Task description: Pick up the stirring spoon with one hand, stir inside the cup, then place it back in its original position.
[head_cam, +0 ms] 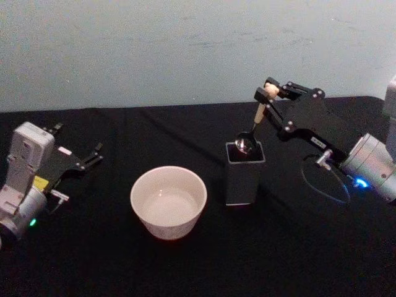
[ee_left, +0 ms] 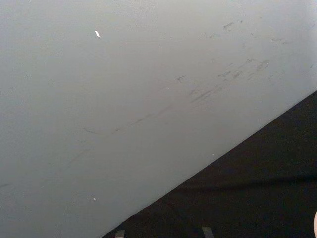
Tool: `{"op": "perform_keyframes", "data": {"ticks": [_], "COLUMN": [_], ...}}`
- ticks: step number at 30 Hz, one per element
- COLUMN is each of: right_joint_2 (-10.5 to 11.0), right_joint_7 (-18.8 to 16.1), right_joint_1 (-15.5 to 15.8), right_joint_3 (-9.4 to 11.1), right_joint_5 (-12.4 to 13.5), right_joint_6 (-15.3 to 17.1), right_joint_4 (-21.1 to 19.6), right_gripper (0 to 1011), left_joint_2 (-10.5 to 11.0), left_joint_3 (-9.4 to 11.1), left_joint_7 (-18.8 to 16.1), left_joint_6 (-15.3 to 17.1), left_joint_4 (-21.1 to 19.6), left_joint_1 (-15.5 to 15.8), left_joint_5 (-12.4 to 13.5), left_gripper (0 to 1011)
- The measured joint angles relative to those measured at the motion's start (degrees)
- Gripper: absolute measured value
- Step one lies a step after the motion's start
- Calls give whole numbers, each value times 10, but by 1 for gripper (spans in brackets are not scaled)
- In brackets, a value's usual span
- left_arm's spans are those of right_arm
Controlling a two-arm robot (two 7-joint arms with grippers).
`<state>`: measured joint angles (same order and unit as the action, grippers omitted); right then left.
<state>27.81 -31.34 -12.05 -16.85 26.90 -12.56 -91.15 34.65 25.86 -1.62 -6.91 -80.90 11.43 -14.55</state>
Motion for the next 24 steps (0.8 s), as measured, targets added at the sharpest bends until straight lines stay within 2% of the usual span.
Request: {"op": "perform_keyframes", "data": {"ticks": [13, 24], "right_joint_2": [-15, -36], "right_joint_7": [21, 61], "right_joint_1": [2, 14], "right_joint_3": [-8, -15], "right_joint_5": [-4, -2], "right_joint_6": [39, 88], "right_joint_4": [19, 33], "right_gripper": [214, 214], "left_joint_2": [0, 0], "left_joint_3": [0, 0], "left_joint_7": [0, 0], "left_joint_6": [0, 0], "left_joint_4": [0, 0], "left_joint_1": [0, 0], "left_joint_5": [0, 0], "left_gripper": [1001, 1001]}}
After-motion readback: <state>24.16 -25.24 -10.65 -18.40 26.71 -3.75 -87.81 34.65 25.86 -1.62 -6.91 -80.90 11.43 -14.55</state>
